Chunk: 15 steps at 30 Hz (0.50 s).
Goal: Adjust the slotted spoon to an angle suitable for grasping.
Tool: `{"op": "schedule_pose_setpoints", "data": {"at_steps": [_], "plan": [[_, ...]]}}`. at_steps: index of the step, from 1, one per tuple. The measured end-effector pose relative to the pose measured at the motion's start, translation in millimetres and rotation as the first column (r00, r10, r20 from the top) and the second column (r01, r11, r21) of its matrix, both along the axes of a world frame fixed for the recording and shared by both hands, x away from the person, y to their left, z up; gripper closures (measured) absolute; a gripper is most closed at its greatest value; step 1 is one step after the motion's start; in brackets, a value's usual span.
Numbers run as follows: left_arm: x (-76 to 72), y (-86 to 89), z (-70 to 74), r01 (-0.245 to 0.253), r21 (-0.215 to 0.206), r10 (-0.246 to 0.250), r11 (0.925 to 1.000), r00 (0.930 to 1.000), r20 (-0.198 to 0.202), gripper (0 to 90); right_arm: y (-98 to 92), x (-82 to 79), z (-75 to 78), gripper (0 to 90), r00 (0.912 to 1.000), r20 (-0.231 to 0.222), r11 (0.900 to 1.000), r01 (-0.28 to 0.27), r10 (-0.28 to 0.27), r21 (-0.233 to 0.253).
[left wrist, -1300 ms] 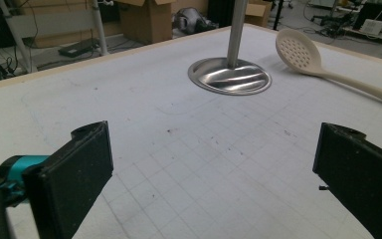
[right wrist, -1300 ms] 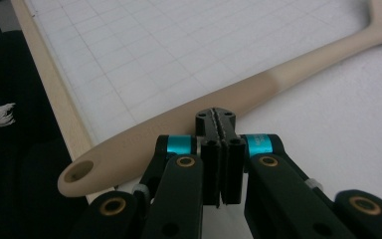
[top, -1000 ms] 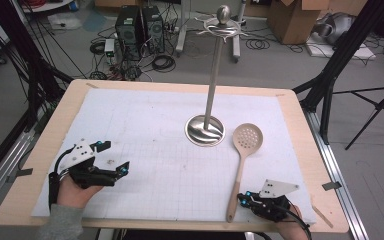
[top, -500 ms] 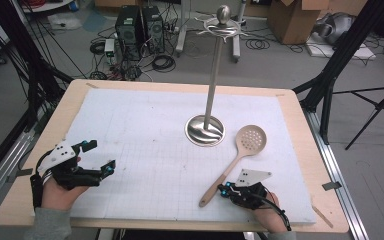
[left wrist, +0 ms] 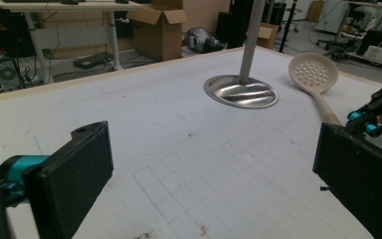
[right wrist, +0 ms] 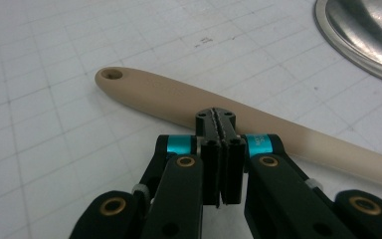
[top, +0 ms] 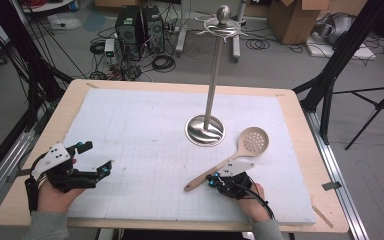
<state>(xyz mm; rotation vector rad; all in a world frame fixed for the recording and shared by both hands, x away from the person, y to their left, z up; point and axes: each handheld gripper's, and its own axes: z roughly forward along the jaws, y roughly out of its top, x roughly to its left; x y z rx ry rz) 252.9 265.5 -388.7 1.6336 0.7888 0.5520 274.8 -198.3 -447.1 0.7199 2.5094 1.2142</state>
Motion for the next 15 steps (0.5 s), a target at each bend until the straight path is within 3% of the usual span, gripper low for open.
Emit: {"op": "schedule_pose_setpoints", "data": {"at_steps": [8,11,15], "plan": [[-0.5,0.3,-1.4,-0.005,-0.002,0.005,1.0000,1.0000,-0.005,2.7,14.0,14.9,0.0,89.8,0.9998,0.002,1.000,0.020,-0.020,-0.003],[-0.5,-0.2,-1.6,-0.003,-0.001,0.003,1.0000,1.0000,-0.007,2.7,14.4,18.4,0.0,89.8,0.9997,-0.014,1.000,0.021,-0.021,0.006],[-0.9,-1.0,-2.1,0.000,0.000,0.000,1.0000,1.0000,-0.008,2.7,4.0,20.4,4.8,89.8,0.9989,0.006,0.998,0.046,-0.047,0.033]]}}
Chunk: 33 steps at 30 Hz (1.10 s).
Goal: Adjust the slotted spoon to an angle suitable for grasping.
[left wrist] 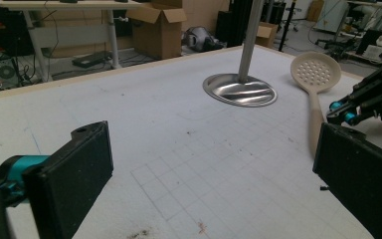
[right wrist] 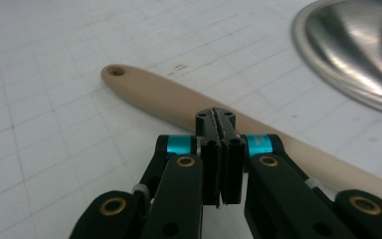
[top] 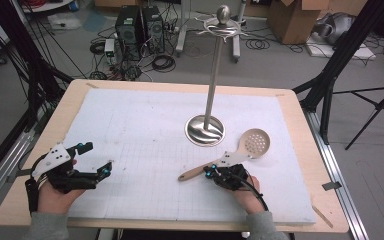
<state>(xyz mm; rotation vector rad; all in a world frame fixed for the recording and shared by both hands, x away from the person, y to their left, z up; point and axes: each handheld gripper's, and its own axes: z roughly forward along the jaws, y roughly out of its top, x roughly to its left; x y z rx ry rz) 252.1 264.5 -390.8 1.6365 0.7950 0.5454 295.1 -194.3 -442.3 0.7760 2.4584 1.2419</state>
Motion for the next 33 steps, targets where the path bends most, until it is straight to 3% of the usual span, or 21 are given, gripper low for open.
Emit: {"op": "schedule_pose_setpoints", "data": {"at_steps": [5,6,10,14,16,20,21,24,33], "plan": [[0.1,0.0,-1.3,-0.002,-0.004,0.002,1.0000,1.0000,-0.006,2.7,-22.3,7.1,9.0,89.8,0.9982,0.005,0.997,0.059,-0.059,0.047],[0.4,0.0,-1.7,-0.003,0.002,0.003,1.0000,1.0000,-0.007,2.7,-31.1,10.9,13.6,89.8,0.9982,0.007,0.995,0.060,-0.060,0.080],[0.6,0.3,-2.9,-0.005,0.002,0.005,1.0000,0.9999,-0.014,2.7,-43.3,19.4,19.4,89.8,0.9944,0.033,0.992,0.097,-0.100,0.075],[1.6,0.1,-4.7,-0.005,0.003,0.005,1.0000,0.9998,-0.020,2.7,-53.7,32.9,13.8,89.8,0.9844,0.001,0.981,0.175,-0.176,0.084],[1.9,-0.2,-5.1,-0.005,0.000,0.005,1.0000,0.9998,-0.021,2.7,-53.9,35.5,12.1,89.8,0.9822,-0.006,0.979,0.188,-0.188,0.079],[2.4,0.3,-6.1,-0.005,0.000,0.005,1.0000,0.9997,-0.023,2.7,-53.3,44.0,7.5,89.8,0.9757,-0.004,0.975,0.219,-0.219,0.037],[2.4,0.4,-6.1,-0.006,-0.003,0.006,1.0000,0.9997,-0.023,2.7,-53.1,48.1,7.1,89.8,0.9733,0.000,0.973,0.229,-0.229,-0.001],[2.0,1.5,-5.7,-0.002,-0.004,0.002,1.0000,0.9998,-0.021,2.7,-52.2,52.7,8.4,89.8,0.9723,0.004,0.971,0.234,-0.234,-0.048],[1.2,-0.1,-6.6,-0.001,-0.003,0.001,1.0000,0.9997,-0.024,2.7,-56.0,62.7,2.1,89.8,0.9589,-0.004,0.953,0.282,-0.284,-0.110]]}}
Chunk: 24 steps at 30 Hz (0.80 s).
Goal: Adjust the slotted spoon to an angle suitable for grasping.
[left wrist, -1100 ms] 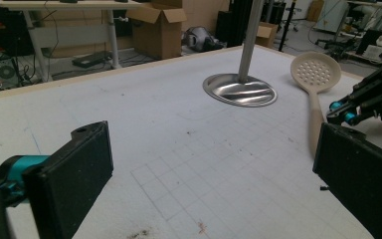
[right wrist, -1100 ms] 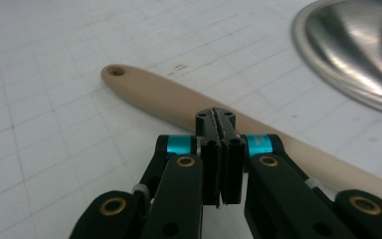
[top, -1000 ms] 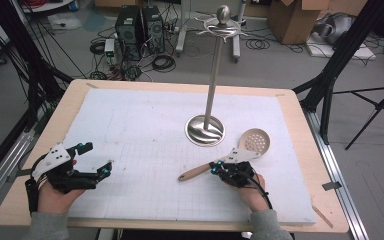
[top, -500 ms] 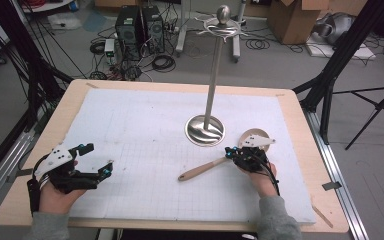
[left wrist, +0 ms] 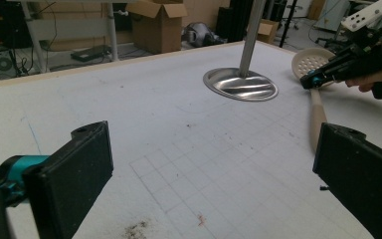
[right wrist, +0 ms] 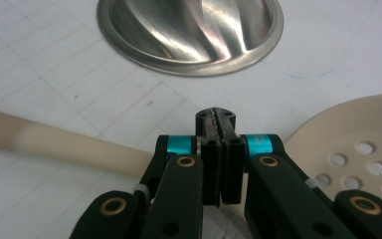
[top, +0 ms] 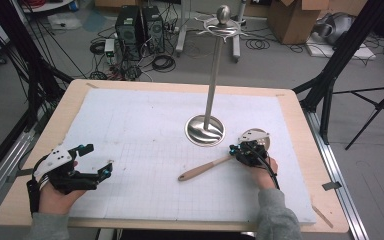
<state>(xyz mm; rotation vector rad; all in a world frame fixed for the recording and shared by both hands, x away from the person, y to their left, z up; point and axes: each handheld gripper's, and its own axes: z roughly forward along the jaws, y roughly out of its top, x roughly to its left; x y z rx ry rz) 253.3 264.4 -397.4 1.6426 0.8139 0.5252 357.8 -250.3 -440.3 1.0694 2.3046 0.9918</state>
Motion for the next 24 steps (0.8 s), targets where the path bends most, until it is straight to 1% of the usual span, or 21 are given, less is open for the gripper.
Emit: {"op": "schedule_pose_setpoints", "data": {"at_steps": [1,3,5,7,11,13,16,19,22,23,24], "plan": [[0.0,0.0,0.0,0.000,0.000,0.000,1.0000,1.0000,0.000,2.7,0.8,0.3,-0.8,89.8,0.9998,-0.012,1.000,0.015,-0.015,0.003],[0.5,-1.3,-0.5,0.002,0.001,-0.002,1.0000,1.0000,-0.004,2.7,2.1,2.0,-2.7,89.8,0.9996,-0.008,1.000,0.028,-0.028,-0.004],[1.0,-1.8,-0.6,0.004,0.002,-0.004,1.0000,1.0000,-0.001,2.7,2.8,2.6,-3.5,89.9,0.9998,0.002,1.000,0.021,-0.021,-0.023],[1.3,-1.8,-0.4,0.006,0.001,-0.006,1.0000,1.0000,-0.001,2.7,2.7,2.0,-3.3,90.0,0.9997,0.004,0.999,0.023,-0.023,-0.027],[1.9,-1.9,0.0,0.014,-0.002,-0.014,0.9999,0.9999,-0.002,2.7,0.5,-1.2,-1.6,90.0,0.9991,-0.006,0.998,0.041,-0.042,-0.051],[2.6,-2.1,0.1,0.016,-0.002,-0.016,0.9999,0.9999,-0.001,2.7,-1.3,-4.4,-0.8,90.0,0.9990,-0.001,0.996,0.045,-0.045,-0.071],[3.9,-4.0,0.0,0.021,-0.004,-0.021,0.9998,0.9998,-0.001,2.7,-8.8,-11.8,-1.3,90.0,0.9982,-0.001,0.996,0.060,-0.060,-0.059],[5.7,-6.8,-0.4,0.028,0.001,-0.028,0.9996,0.9996,-0.003,2.7,-19.2,-20.7,-3.1,90.0,0.9973,0.002,0.997,0.074,-0.074,-0.027],[7.2,-10.4,-0.6,0.035,0.001,-0.035,0.9994,0.9994,-0.006,2.7,-29.3,-30.6,-3.2,89.9,0.9963,-0.002,0.996,0.086,-0.086,-0.022],[7.9,-11.0,-0.6,0.039,0.007,-0.039,0.9992,0.9992,-0.004,2.7,-33.0,-33.8,-3.5,90.0,0.9963,0.003,0.996,0.086,-0.086,-0.021],[8.3,-12.2,-0.8,0.038,0.002,-0.038,0.9993,0.9993,-0.006,2.7,-36.9,-37.4,-3.6,90.0,0.9961,0.006,0.996,0.088,-0.087,-0.018]]}}
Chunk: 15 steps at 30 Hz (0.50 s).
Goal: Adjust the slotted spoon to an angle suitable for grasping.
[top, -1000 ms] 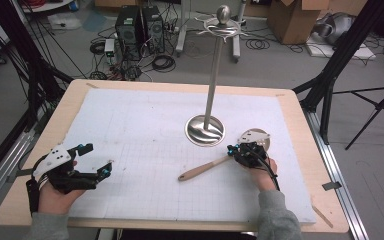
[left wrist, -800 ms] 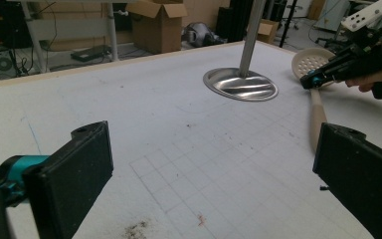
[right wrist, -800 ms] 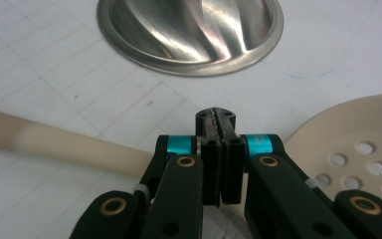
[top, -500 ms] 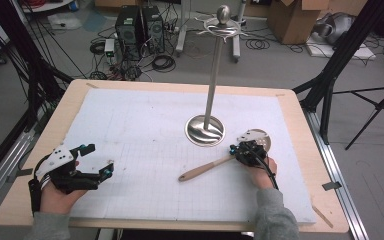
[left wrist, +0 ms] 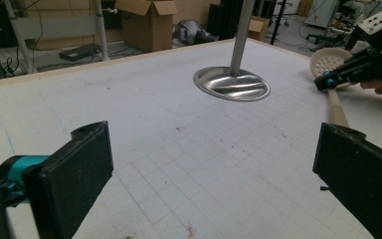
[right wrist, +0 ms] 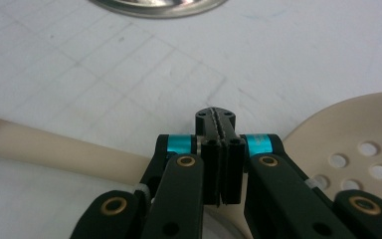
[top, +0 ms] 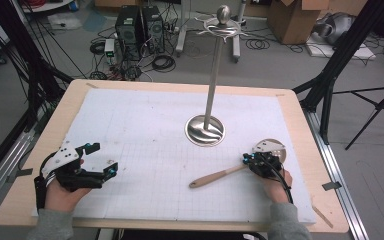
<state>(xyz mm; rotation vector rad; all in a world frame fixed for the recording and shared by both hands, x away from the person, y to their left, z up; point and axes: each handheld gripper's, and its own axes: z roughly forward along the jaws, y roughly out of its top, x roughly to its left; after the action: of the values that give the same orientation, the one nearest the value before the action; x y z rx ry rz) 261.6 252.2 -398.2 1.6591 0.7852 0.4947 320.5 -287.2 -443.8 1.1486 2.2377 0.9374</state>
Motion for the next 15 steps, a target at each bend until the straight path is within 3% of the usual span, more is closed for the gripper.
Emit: {"op": "schedule_pose_setpoints", "data": {"at_steps": [11,14,15], "plan": [[3.3,-10.5,1.3,0.034,0.001,-0.034,0.9994,0.9994,0.000,2.7,-29.5,-28.8,-0.9,89.9,0.9998,0.010,1.000,0.016,-0.016,0.005],[4.9,-13.6,0.4,0.038,0.011,-0.038,0.9992,0.9993,-0.003,2.7,-32.3,-29.8,-1.2,89.9,0.9999,0.016,1.000,0.003,-0.004,0.022],[5.6,-14.5,0.2,0.043,0.011,-0.043,0.9990,0.9991,-0.003,2.7,-34.9,-31.3,0.0,89.9,0.9998,0.018,0.998,-0.008,0.007,0.060]]}}
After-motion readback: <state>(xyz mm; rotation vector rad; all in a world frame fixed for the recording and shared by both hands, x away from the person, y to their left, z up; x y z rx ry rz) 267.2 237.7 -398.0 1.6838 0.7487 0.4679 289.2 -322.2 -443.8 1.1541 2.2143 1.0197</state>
